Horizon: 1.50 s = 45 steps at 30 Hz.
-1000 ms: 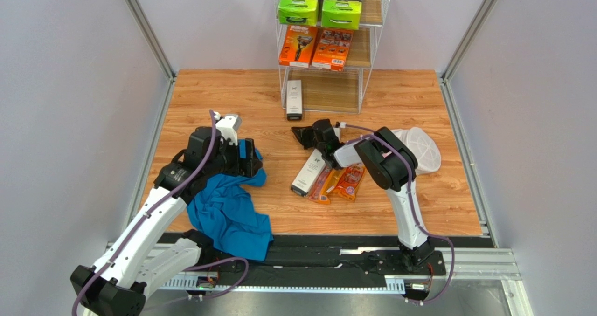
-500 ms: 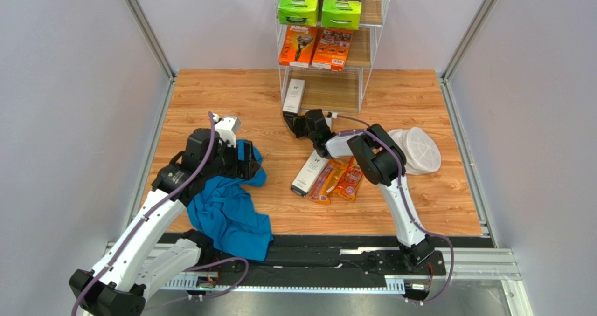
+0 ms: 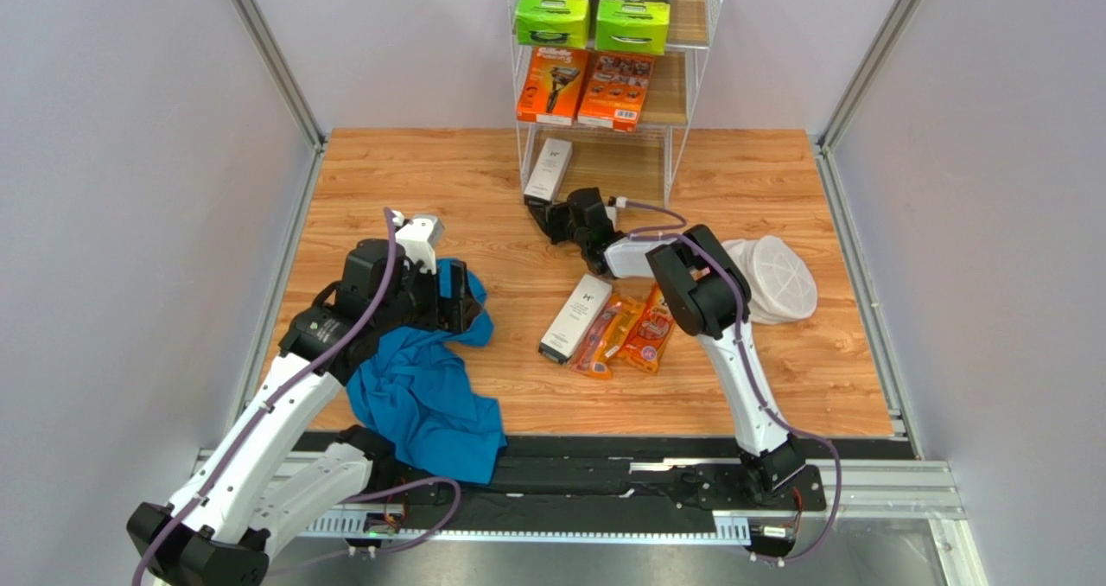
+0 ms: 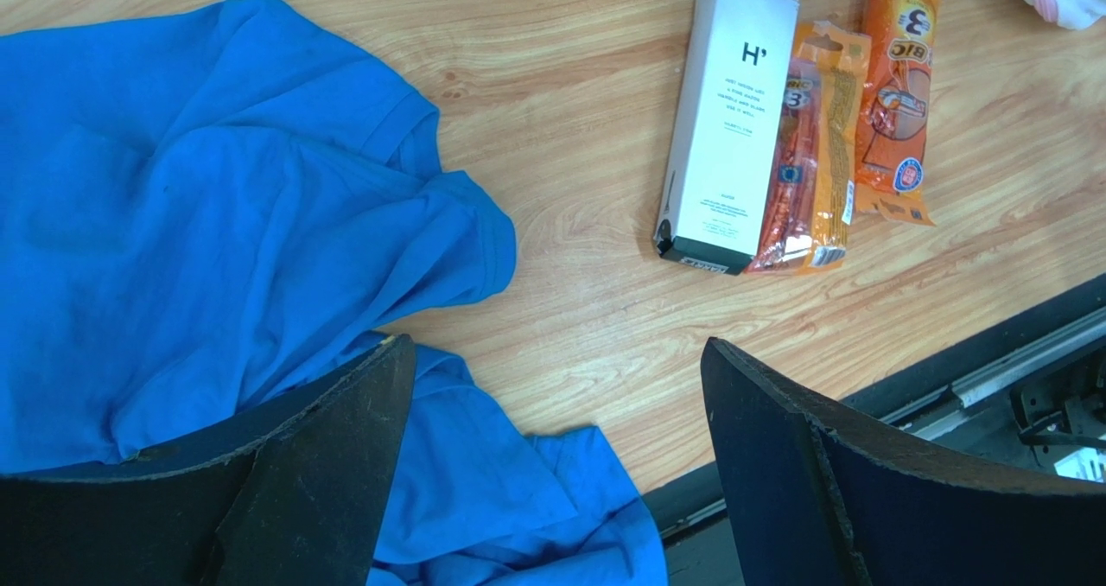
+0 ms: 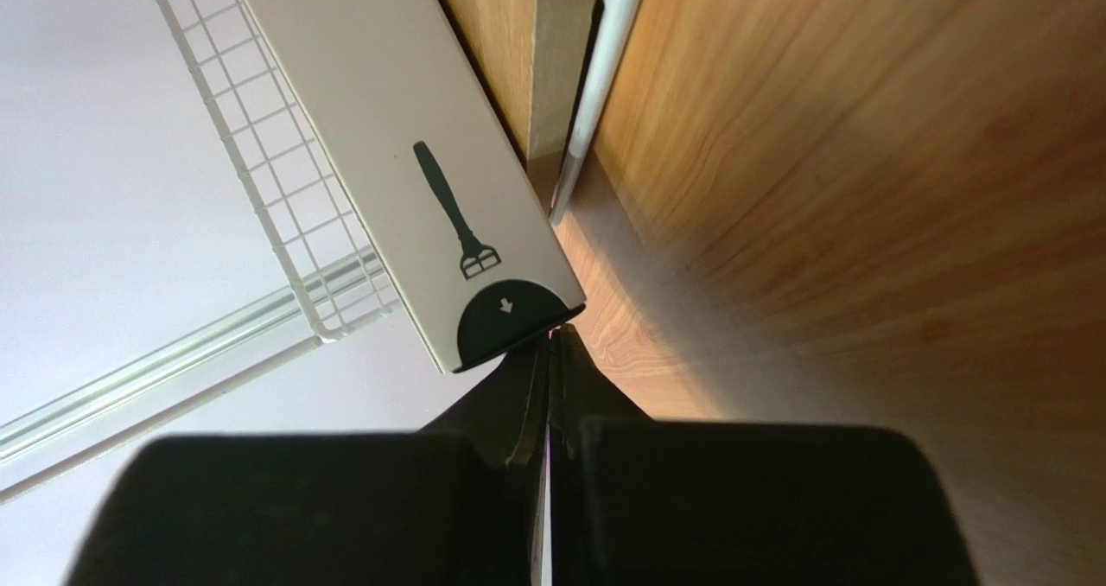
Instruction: Place and organize the shaving razors onto the shelf
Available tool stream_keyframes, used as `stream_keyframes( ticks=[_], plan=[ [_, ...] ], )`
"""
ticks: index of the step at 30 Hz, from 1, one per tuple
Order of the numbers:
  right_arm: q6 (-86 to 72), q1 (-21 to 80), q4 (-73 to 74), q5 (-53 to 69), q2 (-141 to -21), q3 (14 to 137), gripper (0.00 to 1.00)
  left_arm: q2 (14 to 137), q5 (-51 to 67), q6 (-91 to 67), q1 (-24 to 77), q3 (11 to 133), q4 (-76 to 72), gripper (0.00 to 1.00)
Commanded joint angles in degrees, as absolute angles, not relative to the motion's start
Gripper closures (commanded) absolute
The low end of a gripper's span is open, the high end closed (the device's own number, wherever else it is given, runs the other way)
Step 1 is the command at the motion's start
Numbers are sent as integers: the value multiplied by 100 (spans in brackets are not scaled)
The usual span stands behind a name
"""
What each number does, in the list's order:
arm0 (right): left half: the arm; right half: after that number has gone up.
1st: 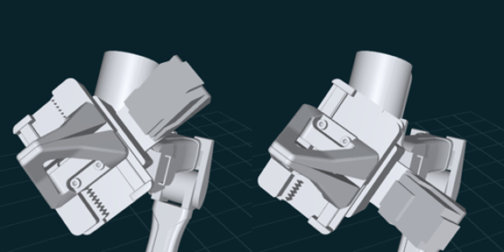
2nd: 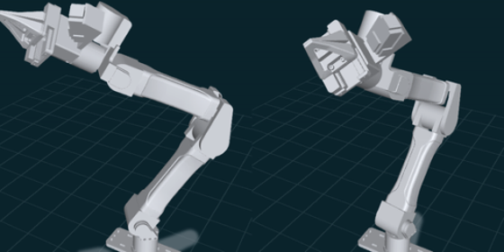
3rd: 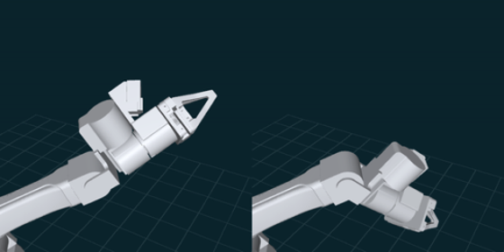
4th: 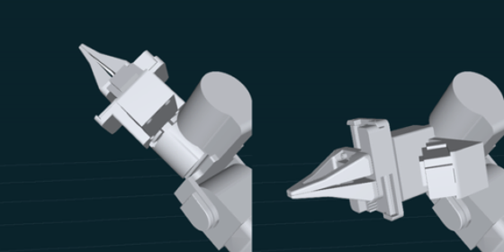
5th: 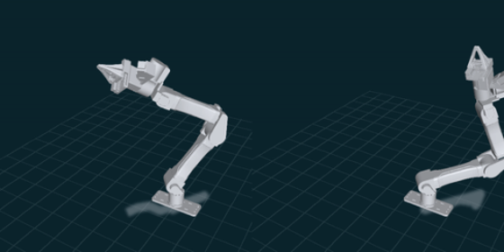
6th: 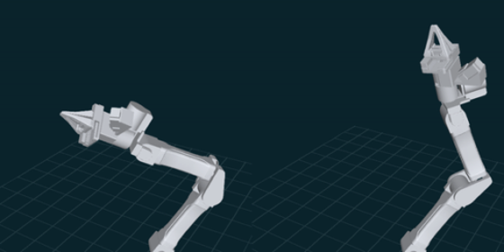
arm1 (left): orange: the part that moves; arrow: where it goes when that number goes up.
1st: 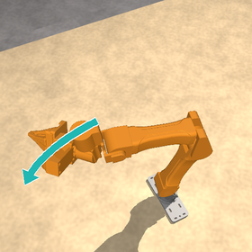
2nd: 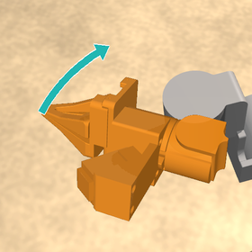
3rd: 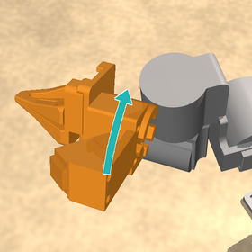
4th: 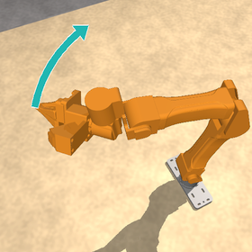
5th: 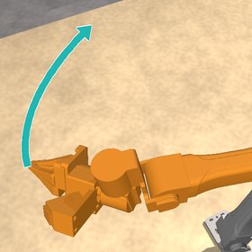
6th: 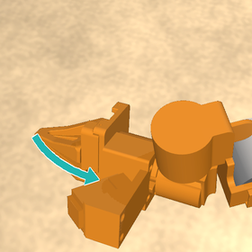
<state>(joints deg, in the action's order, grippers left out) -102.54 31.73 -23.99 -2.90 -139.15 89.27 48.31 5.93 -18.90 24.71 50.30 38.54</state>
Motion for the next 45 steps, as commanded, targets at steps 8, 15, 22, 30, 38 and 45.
stream_keyframes(
  ticks=[8, 15, 22, 30, 38, 45],
  plan=[
    [-10424, 2980, -2347, -255, -13992, 8648, 100, 4729, 563, -1758, 2443, 5194, 3841, 10],
    [-10459, 2900, -2346, -316, -13940, 8570, 100, 4711, 554, -1758, 2443, 5186, 3850, 10],
    [-10301, 2856, -2540, -194, -13755, 8341, 100, 4711, 571, -1758, 2443, 5186, 3841, 10],
    [-9248, 2944, -2593, 176, -12710, 7404, 100, 4720, 615, -1758, 2443, 5177, 3832, 10],
    [-7420, 2936, -1217, -507, -10849, 6241, 79, 4676, 659, -1749, 2443, 5168, 3806, 10],
    [-6083, 2936, -27, -1932, -9528, 5801, 29, 4676, 729, -1740, 2443, 5159, 3788, 10]
  ],
)
